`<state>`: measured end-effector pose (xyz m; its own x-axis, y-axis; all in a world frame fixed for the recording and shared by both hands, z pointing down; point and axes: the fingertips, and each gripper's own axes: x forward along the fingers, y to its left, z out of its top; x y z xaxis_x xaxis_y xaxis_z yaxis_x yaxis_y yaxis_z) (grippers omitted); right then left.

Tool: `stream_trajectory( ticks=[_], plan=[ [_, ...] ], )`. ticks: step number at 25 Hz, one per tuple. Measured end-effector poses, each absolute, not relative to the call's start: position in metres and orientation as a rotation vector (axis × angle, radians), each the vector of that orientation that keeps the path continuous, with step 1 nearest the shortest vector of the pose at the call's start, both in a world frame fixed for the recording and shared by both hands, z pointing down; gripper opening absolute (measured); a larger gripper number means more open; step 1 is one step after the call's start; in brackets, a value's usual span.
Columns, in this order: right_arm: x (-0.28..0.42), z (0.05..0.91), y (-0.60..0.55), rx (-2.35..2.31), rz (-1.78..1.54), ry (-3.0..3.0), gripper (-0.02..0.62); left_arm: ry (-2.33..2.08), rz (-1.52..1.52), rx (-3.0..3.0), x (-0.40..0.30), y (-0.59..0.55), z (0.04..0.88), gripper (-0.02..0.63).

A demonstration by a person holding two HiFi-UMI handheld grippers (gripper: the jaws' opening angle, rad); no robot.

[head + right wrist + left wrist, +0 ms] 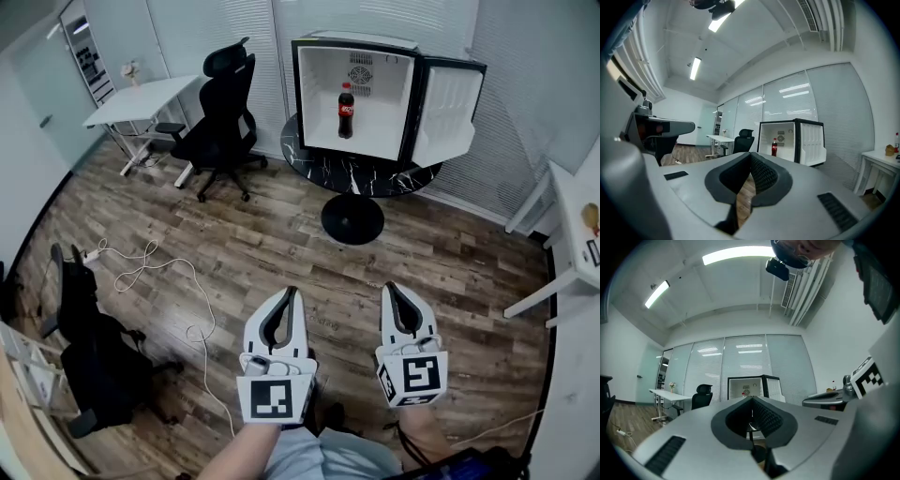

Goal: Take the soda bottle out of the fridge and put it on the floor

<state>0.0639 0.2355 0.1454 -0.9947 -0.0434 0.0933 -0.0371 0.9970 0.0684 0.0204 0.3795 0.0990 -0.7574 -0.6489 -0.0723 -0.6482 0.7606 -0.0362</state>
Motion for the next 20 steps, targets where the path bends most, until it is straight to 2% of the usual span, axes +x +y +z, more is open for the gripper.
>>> stream_trajectory(
  ticks=[12,20],
  plan=[
    [-0.102,0.14,0.211,0.071,-0.138,-3.018,0.014,2.822,-0.002,-1.106,-0.147,0.349,0.085,0.015],
    [-0.167,0.114,0.204,0.162,-0.163,-3.058,0.014,2.739,0.02,-1.179,-0.216,0.335,0.062,0.015]
  ],
)
